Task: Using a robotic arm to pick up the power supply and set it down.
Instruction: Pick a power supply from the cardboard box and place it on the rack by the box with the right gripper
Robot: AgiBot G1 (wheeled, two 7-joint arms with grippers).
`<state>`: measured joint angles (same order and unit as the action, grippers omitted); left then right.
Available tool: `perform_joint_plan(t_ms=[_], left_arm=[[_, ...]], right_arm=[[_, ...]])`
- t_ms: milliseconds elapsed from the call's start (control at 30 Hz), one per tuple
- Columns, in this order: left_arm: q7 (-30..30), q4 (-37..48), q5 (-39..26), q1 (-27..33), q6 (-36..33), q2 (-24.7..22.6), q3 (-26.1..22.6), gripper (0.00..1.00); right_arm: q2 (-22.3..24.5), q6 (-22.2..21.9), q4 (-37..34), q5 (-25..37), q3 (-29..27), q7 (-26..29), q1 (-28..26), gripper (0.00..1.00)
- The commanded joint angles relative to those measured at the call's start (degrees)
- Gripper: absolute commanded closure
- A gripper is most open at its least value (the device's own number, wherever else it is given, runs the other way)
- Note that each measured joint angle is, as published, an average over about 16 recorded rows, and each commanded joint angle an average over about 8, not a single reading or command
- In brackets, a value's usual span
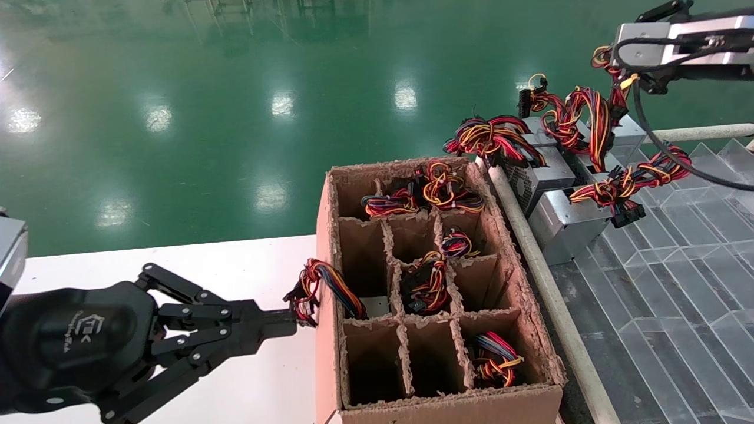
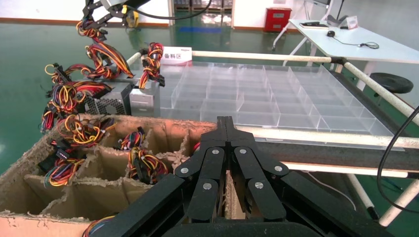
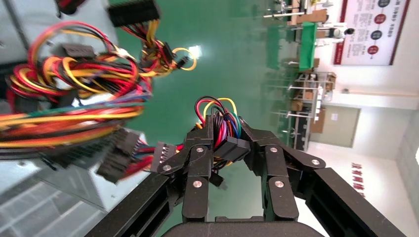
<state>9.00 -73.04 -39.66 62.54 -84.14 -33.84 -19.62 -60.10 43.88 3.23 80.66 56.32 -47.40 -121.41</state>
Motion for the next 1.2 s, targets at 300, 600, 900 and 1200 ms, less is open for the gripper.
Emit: perform_joint_plan(t_ms=[300,600,900,1200], left_arm=[[0.00,0.00,0.01,0.00,0.00,0.00,-0.01,1.00],[-0.01,0.00,0.01,0.00,0.01,0.01,-0.02,1.00],[-0.01,0.00,0.02,0.01,0.01,0.01,-0.03,1.00],[-0.02,0.00,0.03,0.01,0.02,0.01,-0.04,1.00]], right_arm=[[-0.87,0.94,-1.52,-0.90,-0.60,-0.17,-0.04,0.00],[-2.00,1.14,-2.49,0.21,0.18,0.49,-1.93,0.00],[-2.66,0.81,-1.25,-0.11,-0.05,-0.42,-3.61,0.00],[-0.67,4.30,4.82,-4.19,-3.19,-3.24,-1.19,0.00]])
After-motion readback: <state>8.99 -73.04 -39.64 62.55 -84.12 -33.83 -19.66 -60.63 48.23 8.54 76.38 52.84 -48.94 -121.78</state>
